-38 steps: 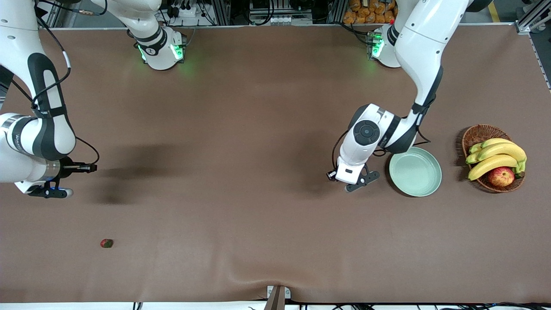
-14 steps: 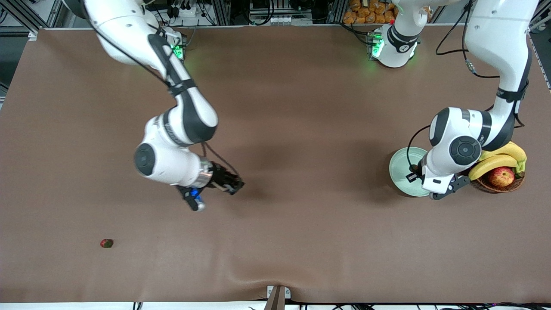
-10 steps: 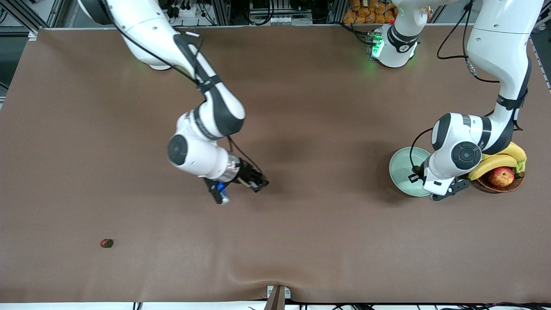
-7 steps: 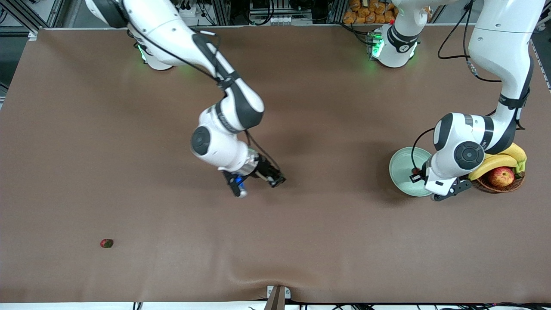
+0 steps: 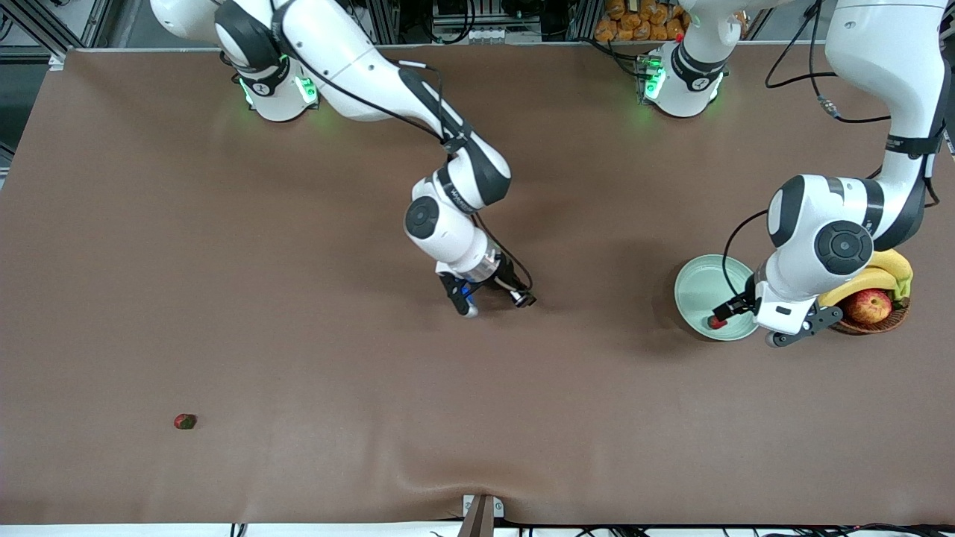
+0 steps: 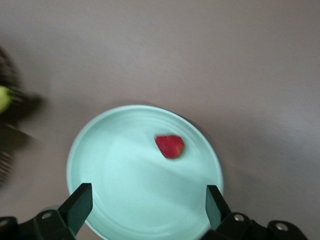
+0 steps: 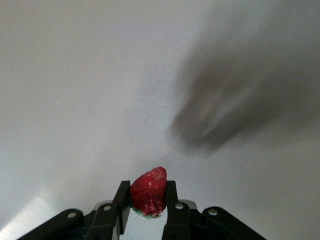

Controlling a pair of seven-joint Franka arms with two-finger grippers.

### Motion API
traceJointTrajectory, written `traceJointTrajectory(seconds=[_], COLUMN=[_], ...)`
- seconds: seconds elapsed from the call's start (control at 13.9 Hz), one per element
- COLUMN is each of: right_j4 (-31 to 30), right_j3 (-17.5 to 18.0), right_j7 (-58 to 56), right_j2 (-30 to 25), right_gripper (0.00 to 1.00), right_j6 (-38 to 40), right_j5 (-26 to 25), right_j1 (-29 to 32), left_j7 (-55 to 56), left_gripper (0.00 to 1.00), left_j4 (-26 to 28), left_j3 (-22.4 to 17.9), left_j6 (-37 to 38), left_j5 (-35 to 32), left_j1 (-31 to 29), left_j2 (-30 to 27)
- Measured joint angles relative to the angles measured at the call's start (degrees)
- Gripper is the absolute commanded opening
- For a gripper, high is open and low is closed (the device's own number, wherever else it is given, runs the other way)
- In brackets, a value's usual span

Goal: Collect all strawberries into plate
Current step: 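Release the strawberry onto the plate while the right gripper grasps another, then set the second strawberry mid-table with the right gripper while the left gripper approaches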

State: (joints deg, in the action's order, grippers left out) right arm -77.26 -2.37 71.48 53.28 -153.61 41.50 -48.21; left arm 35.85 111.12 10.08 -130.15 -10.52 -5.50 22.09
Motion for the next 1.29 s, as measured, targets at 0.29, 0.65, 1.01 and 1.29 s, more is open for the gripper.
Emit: traceJointTrajectory(seconds=[0.29,0.65,1.01,1.29], right_j4=[0.5,1.2,3.1,3.3], right_j3=[0.0,-0.7,-7.0,-15.9], right_j7=[0.3,0.2,-0.3,-10.9], right_j2=[0.4,0.4,-2.3,-5.7], right_gripper=[1.0,1.0,1.0,1.0], right_j6=[-1.0,-0.5,18.1,34.2], right_j5=[0.0,-0.6,-5.5,-6.9], right_j1=[-1.3,-1.3,1.9,3.0], left_j7=[0.2,1.9,9.0,22.8], left_gripper=[1.0,1.0,1.0,1.0], left_j4=[-0.5,-2.0,-6.3,-10.5], left_j3=[2.3,3.3,3.4,3.4], left_j6=[0.1,0.7,0.7,0.7], left_j5=[3.4,5.7,5.9,5.9], left_j1=[0.1,3.0,9.1,14.7], left_j2=[0.0,0.6,4.0,7.4])
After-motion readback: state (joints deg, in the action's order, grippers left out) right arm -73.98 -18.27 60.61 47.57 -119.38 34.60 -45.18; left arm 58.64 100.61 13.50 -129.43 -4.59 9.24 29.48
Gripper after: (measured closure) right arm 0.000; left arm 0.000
